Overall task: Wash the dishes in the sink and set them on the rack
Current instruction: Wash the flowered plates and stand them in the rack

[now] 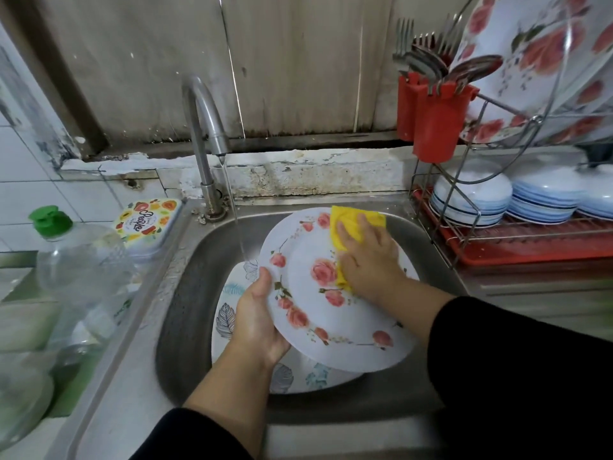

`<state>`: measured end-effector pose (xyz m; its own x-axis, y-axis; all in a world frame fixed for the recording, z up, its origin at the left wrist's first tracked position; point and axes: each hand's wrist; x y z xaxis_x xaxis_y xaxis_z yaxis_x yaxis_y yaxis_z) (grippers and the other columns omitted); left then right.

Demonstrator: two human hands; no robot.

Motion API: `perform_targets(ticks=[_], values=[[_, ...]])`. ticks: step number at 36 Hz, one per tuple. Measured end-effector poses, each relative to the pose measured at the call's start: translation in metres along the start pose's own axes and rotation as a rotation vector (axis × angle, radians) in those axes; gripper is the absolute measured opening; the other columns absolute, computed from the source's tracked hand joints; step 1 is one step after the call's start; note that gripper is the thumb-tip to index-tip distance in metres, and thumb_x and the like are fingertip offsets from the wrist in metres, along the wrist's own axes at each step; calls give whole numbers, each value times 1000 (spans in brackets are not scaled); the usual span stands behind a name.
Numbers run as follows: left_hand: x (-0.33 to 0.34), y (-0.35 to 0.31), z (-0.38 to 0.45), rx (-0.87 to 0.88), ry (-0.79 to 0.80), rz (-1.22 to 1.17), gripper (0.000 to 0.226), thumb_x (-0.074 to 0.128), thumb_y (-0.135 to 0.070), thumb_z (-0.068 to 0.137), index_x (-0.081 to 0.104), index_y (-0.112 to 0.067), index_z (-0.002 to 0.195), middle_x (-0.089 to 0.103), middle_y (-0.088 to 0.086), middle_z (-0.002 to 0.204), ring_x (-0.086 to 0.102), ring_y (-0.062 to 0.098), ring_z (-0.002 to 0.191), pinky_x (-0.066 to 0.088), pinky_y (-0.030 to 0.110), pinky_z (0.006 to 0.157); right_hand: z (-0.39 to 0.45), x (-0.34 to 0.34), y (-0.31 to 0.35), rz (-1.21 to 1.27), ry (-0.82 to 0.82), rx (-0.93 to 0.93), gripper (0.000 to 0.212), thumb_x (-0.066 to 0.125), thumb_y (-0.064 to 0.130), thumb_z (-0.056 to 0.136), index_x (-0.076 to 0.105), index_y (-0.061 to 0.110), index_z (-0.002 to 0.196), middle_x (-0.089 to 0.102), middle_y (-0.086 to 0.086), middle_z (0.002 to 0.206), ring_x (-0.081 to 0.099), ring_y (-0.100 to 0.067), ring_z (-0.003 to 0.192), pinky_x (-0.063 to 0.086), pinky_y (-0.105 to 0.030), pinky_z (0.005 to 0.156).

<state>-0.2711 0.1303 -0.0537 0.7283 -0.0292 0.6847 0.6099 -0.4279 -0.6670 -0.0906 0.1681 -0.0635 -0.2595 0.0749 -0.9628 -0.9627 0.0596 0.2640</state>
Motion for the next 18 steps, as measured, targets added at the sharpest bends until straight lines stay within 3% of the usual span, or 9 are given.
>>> perform_targets(ticks=[4, 6, 8, 10, 12, 15, 18], values=[[1, 0, 0, -21, -29, -5, 47, 32, -41, 99, 65, -8, 107, 72, 16, 98, 69, 31, 86, 48, 44, 78, -26, 21, 35, 9, 101, -262, 56, 20, 37, 100, -6, 36, 150, -25, -1, 156, -26, -25, 142, -13, -44, 114], [4, -1, 0, -17, -17, -29, 55, 30, -42, 99, 73, -8, 94, 73, 16, 92, 71, 29, 80, 46, 44, 77, -45, 23, 26, 8, 144, -476, 60, 10, 50, 94, -8, 33, 148, -25, 2, 154, -30, -19, 140, -19, -38, 112], [7, -3, -2, -4, -4, -59, 61, 28, -42, 99, 75, -8, 85, 73, 17, 89, 70, 31, 79, 46, 45, 78, -58, 18, 5, 34, 152, -687, 66, 4, 63, 91, 1, 29, 148, -17, 1, 156, -27, -18, 141, -21, -32, 113], [10, -6, -5, 10, -30, -68, 52, 29, -42, 99, 68, -7, 97, 73, 18, 91, 67, 34, 85, 46, 47, 78, -61, 10, -26, -7, 178, -837, 72, 15, 63, 94, 17, 20, 151, -1, -8, 159, -13, -25, 146, -9, -39, 118], [12, -8, -7, 33, -55, -56, 45, 31, -40, 100, 64, -10, 102, 73, 16, 92, 66, 33, 86, 47, 46, 76, -58, -2, -59, -139, 211, -912, 79, 30, 67, 90, 21, 16, 151, 4, -13, 158, -4, -30, 146, -1, -45, 119], [20, -10, -9, 39, -79, -25, 42, 31, -39, 100, 64, -12, 105, 73, 15, 95, 64, 34, 93, 48, 46, 76, -53, -24, -87, -294, 179, -967, 90, 45, 69, 81, 21, 15, 149, 3, -8, 159, 2, -31, 146, 1, -40, 119], [35, -11, -10, 49, -111, -26, 43, 30, -39, 101, 63, -12, 104, 73, 15, 90, 63, 35, 93, 48, 46, 74, -52, -31, -96, -240, 34, -941, 61, 44, 38, 95, 21, 16, 147, 11, -8, 159, 19, -28, 144, 27, -41, 114]])
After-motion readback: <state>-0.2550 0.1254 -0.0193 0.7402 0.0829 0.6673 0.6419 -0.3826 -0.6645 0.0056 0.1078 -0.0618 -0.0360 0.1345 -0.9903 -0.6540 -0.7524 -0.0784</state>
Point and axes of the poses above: each hand's wrist, its own z-axis towards the middle knuckle, its own x-axis out of the palm, y = z × x
